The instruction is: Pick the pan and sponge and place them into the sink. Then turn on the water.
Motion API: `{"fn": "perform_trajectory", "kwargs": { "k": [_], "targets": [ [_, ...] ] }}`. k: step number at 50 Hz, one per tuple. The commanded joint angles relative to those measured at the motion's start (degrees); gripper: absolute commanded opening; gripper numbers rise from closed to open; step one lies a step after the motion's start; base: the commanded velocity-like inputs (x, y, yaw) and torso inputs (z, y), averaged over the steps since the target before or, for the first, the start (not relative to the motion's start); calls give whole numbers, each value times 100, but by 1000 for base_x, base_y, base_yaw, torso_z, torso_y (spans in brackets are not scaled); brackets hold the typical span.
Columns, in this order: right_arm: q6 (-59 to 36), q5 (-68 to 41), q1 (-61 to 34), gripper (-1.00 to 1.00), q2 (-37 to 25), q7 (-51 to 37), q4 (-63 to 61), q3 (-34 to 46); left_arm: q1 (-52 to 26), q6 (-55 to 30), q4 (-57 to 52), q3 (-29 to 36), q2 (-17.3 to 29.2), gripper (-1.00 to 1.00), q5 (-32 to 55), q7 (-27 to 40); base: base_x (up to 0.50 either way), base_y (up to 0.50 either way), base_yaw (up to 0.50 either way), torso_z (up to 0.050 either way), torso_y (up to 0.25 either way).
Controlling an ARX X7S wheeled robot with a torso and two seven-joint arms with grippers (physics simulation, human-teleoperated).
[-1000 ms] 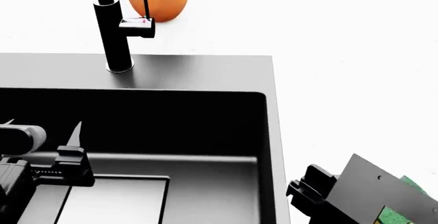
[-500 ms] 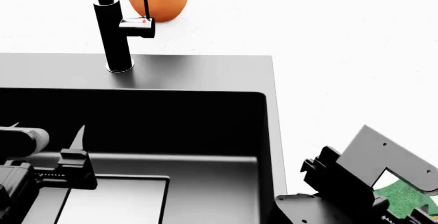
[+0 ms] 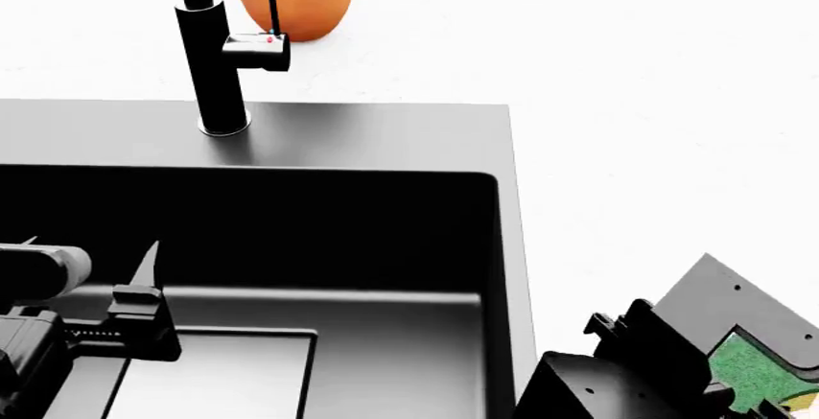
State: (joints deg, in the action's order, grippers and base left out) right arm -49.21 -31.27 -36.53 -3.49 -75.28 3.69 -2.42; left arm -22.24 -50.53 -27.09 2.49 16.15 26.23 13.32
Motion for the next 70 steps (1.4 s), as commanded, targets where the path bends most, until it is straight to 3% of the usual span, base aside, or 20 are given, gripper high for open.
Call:
{"fn": "perform_trajectory", "kwargs": {
  "k": [1, 6, 9, 10, 12, 15, 19, 20, 27, 28, 29, 30, 32, 33, 36, 40, 46, 55, 62, 70],
  "targets": [
    [99, -162, 181, -100, 29, -198, 201, -218, 27, 14, -4, -10, 28, 100, 44, 8, 0, 0, 0, 0, 0],
    [59, -192, 213, -100, 11, -350, 36, -240, 35, 34, 6, 4, 37, 100, 51, 7, 0, 0, 0, 0, 0],
    [-131, -107, 125, -100, -170, -210, -275, 183, 12, 33, 23, 31, 21, 100, 44, 29, 0, 0, -1, 0, 0],
    [114, -114, 127, -100, -301, 325, -507, 525, 9, 27, 19, 21, 30, 100, 57, 23, 0, 0, 0, 0, 0],
    [-502, -414, -49, -100, -455, 583, -539, 696, 24, 25, 2, -2, 39, 100, 80, 21, 0, 0, 0, 0, 0],
    [-584, -561, -189, -100, -883, 1573, -606, 1294, 34, 68, 26, 0, 37, 100, 85, 8, 0, 0, 0, 0, 0],
    [-116, -682, -265, -100, -1329, 3019, -801, 1865, 6, 70, 54, 37, 25, 100, 77, 26, 0, 0, 0, 0, 0],
    [-157, -641, -277, -100, -1323, 2896, -809, 1848, 11, 67, 44, 27, 29, 100, 89, 25, 0, 0, 0, 0, 0],
    [213, -1205, -367, -100, -1782, 4284, -1270, 1851, -10, 75, 78, 75, 17, 100, 75, 59, 0, 0, 0, 0, 0],
    [783, -1426, -220, -100, -1869, 5036, -1520, 1693, -28, 91, 106, 100, -8, 100, 59, 75, 0, 0, 0, 0, 0],
    [122, -1646, -371, -100, -1966, 4758, -1522, 1750, -13, 96, 106, 82, 7, 100, 71, 64, 0, 0, 0, 0, 0],
    [-469, -1622, -561, -100, -2254, 5025, -1794, 2368, -16, 94, 116, 72, 7, 100, 85, 59, 0, 0, 0, 0, 0],
    [-793, -2343, -339, -100, -2217, 4768, -2065, 1882, -13, 75, 87, 26, 13, 100, 127, 62, 0, 0, 0, 0, 0],
    [-924, -2223, -403, -100, -2420, 4780, -2427, 2105, 15, 64, 55, -14, 42, 100, 150, 57, 0, 0, 0, 0, 0],
    [-819, -3038, -226, -100, -2384, 4660, -2829, 1317, 27, 88, 75, -11, 48, 100, 156, 47, 0, 0, 0, 0, 0],
    [-893, -3099, -248, -100, -2858, 4599, -3792, 1202, -7, 81, 88, 55, 14, 100, 142, 79, 0, 0, 0, 0, 0],
    [-1625, -3388, -286, -100, -3315, 4023, -4159, 1254, 39, 0, -6, 0, 88, 100, 237, 55, 0, 0, 0, 0, 0],
    [-1279, -3182, 208, -100, -3484, 4037, -4167, 992, 50, 32, -59, 19, 132, 100, 247, 55, 0, 0, 0, 0, 0],
    [-1209, -2856, 260, -100, -3577, 4231, -4194, 1282, 47, 6, -117, -12, 152, 100, 284, 88, 0, 0, 0, 0, 0],
    [-997, -2702, 422, -100, -3561, 4326, -4130, 1306, 120, 46, -110, -83, 202, 100, 324, 74, 27, 500, 0, 0, 0]
  ]
}}
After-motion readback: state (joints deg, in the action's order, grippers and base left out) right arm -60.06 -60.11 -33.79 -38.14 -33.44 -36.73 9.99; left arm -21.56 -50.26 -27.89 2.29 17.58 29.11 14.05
